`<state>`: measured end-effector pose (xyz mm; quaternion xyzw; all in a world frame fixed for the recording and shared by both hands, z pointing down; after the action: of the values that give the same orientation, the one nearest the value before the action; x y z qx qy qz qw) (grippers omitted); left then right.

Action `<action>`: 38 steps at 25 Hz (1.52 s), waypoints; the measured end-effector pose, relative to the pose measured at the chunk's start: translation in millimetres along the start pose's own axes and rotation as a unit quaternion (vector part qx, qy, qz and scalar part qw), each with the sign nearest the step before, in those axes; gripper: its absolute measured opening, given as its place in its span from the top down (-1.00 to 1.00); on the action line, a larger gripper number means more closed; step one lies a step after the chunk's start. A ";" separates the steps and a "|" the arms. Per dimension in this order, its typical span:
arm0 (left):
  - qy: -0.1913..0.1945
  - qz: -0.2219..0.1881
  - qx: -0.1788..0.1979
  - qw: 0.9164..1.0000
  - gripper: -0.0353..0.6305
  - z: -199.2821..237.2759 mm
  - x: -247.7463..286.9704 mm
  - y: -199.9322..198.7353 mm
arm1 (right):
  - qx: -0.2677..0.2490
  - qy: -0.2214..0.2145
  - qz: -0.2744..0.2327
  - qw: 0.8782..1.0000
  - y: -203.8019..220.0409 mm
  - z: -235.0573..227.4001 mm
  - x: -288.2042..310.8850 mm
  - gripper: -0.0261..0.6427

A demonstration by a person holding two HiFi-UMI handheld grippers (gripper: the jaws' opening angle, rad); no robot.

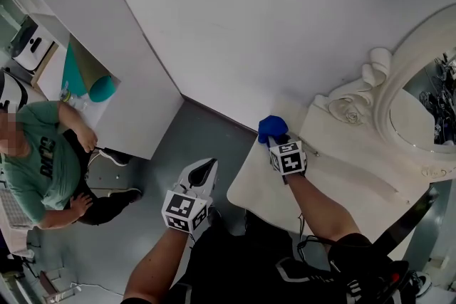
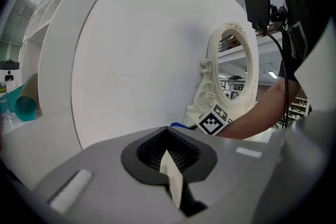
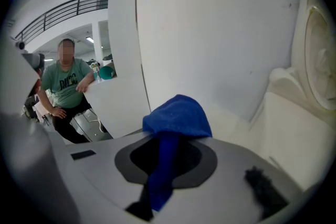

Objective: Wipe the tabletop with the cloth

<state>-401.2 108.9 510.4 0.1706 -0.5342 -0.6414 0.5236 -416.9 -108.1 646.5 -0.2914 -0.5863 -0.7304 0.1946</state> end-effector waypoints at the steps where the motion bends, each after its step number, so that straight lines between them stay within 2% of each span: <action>1: 0.000 0.000 0.000 1.000 0.88 -0.1 -0.6 0.5 | 0.000 0.003 0.007 1.000 3.4 1.0 2.5 0.76; 4: 0.003 -0.001 0.002 1.000 0.88 3.7 -3.0 -1.6 | -0.007 0.009 0.015 1.000 4.2 3.1 10.3 0.76; 8: 0.005 0.003 0.008 1.000 0.87 7.5 -9.1 0.5 | 0.010 0.014 0.030 0.999 6.8 2.0 11.9 0.76; 15: 0.036 0.003 0.015 0.999 0.88 6.9 -19.2 0.5 | 0.018 0.010 0.050 0.999 14.5 26.7 1.4 0.77; 28: 0.078 0.005 0.022 0.997 0.88 6.0 -48.4 7.6 | 0.014 -0.021 0.067 0.997 35.0 117.1 -41.7 0.76; 33: 0.095 0.007 0.020 0.995 0.88 1.7 -53.7 6.9 | -0.011 -0.044 0.073 0.996 40.7 152.5 -57.9 0.76; 38: 0.116 0.005 0.020 0.993 0.88 -9.4 -57.4 6.9 | -0.001 -0.066 0.073 0.995 51.0 184.5 -75.6 0.76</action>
<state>-367.9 154.0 493.3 0.2515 -0.4830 -0.6043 0.5816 -291.6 54.5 661.3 -0.3810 -0.5744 -0.6941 0.2077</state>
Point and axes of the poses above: the fingertips, and each gripper's own axes: x forward along the fingers, z to its left, y out of its underside, the point moved 2 cm from there along -x, backward along the fingers, and after that the axes turned 14 degrees about -x, right-handed, at the moved point
